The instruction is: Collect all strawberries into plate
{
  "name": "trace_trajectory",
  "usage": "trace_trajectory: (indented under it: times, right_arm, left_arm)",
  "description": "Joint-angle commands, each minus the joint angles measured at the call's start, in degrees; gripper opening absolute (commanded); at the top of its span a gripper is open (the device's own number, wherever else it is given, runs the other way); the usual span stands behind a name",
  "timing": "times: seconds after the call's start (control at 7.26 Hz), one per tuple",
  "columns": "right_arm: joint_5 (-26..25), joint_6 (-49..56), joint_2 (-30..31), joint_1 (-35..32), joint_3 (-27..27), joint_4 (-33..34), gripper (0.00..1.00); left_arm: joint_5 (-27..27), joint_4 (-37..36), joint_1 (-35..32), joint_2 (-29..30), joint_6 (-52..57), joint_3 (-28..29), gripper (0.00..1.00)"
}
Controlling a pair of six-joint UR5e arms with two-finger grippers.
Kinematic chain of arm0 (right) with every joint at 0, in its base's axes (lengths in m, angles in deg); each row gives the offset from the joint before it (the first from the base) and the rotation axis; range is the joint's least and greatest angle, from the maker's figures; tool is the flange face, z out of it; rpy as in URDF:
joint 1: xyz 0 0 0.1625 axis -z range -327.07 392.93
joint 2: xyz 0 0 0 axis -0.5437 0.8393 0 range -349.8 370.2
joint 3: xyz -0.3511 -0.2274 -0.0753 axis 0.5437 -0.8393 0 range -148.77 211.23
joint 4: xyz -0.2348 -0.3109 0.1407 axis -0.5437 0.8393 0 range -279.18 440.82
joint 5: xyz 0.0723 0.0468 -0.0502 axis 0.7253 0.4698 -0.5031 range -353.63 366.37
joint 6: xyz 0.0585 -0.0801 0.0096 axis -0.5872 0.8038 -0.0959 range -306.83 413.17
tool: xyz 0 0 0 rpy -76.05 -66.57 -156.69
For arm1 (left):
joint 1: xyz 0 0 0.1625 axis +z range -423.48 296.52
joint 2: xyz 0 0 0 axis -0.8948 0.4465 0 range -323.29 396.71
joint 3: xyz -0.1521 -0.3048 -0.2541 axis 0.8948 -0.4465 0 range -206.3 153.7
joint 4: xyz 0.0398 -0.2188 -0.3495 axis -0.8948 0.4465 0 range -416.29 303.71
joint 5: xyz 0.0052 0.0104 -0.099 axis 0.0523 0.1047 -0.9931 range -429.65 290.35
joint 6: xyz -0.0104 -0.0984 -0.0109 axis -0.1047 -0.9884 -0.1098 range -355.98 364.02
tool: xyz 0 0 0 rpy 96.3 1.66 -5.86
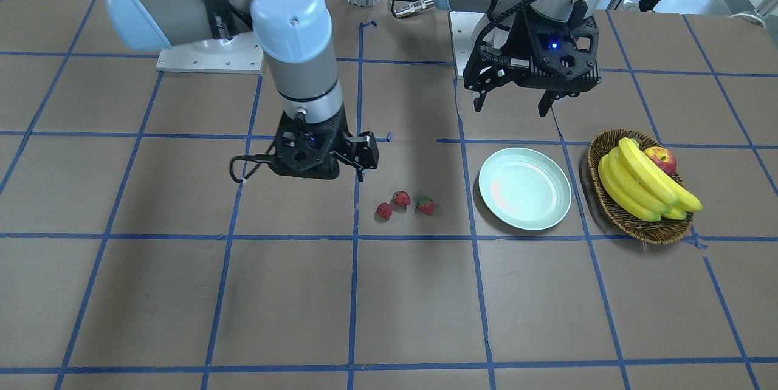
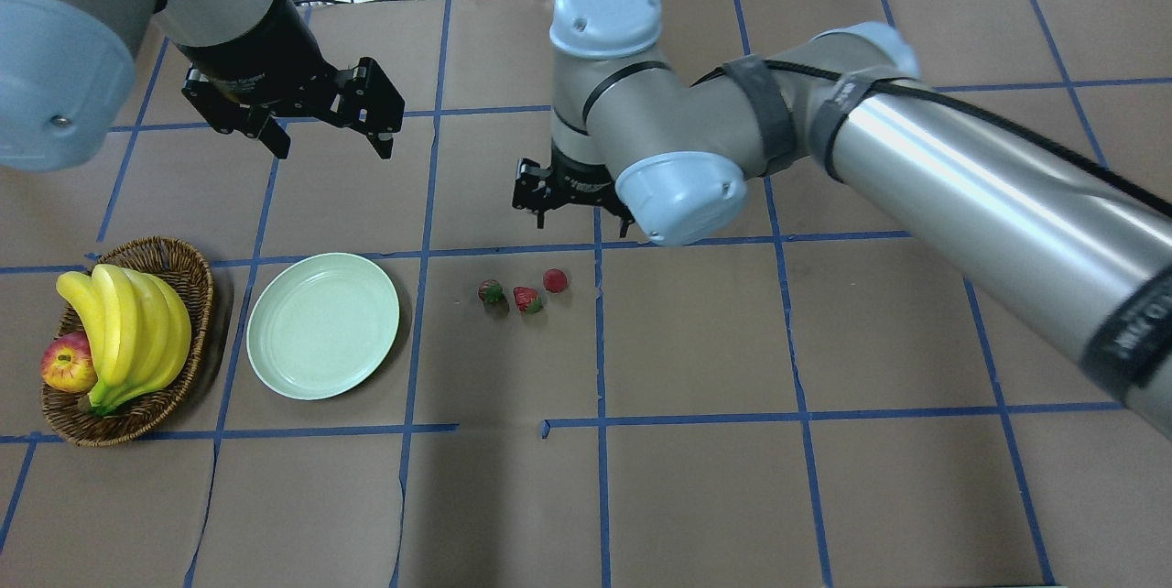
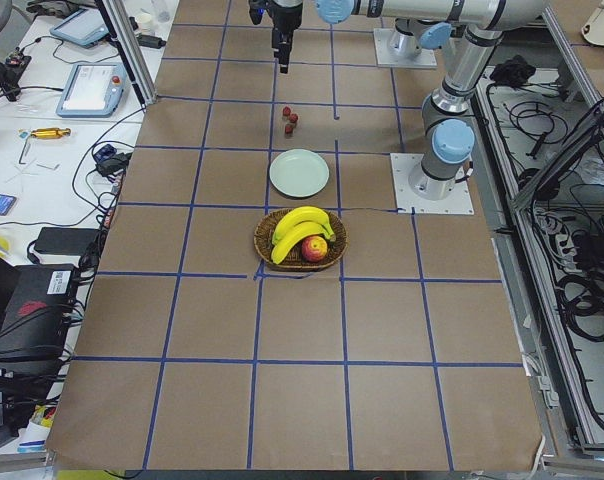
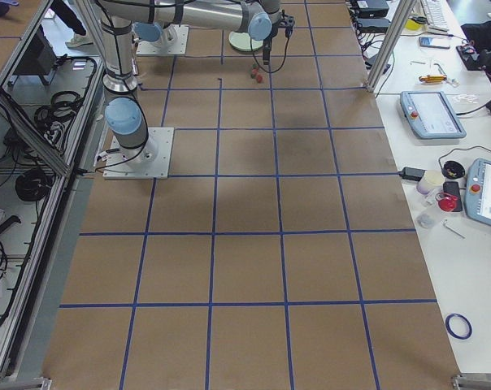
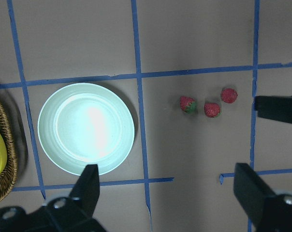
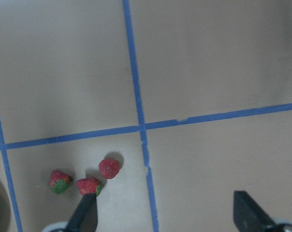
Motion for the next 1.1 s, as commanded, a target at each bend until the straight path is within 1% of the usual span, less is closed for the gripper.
trace_trajectory:
  times: [0.0, 0.14, 0.41, 0.55, 0.69, 0.83, 0.96]
  right_arm:
    - [-1.68, 5.52, 6.92, 7.91, -0.57, -7.02, 1.00]
    - [-3.16, 12.36, 8.51, 9.59, -0.49, -10.62, 1.00]
    - [-7.02, 13.83, 9.74, 11.62, -0.66, -10.92, 1.00]
    - [-6.78, 14.00, 9.84, 14.24, -2.14, -11.09, 1.00]
    - [-6.52, 14.09, 9.93, 14.88, -2.59, -11.44, 1.00]
    - [-5.47, 13.83, 10.19, 14.88, -3.20, -20.32, 1.00]
    - [-4.94, 13.74, 10.37, 14.80, -4.43, -24.67, 1.00]
  left_arm:
    - [0.03, 0.00, -0.09, 0.08, -0.25, -0.46, 1.00]
    - [0.11, 0.00, -0.09, -0.01, -0.16, -0.64, 1.00]
    - [0.46, 0.00, -0.26, 0.34, -0.25, -0.81, 1.00]
    - [0.55, 0.00, -0.52, 0.26, -0.34, -1.07, 1.00]
    - [0.47, 0.00, -0.53, 0.43, -0.43, -0.99, 1.00]
    - [0.47, 0.00, -0.53, 0.43, -0.51, -0.99, 1.00]
    - [0.47, 0.00, -0.61, 0.43, -0.51, -1.08, 1.00]
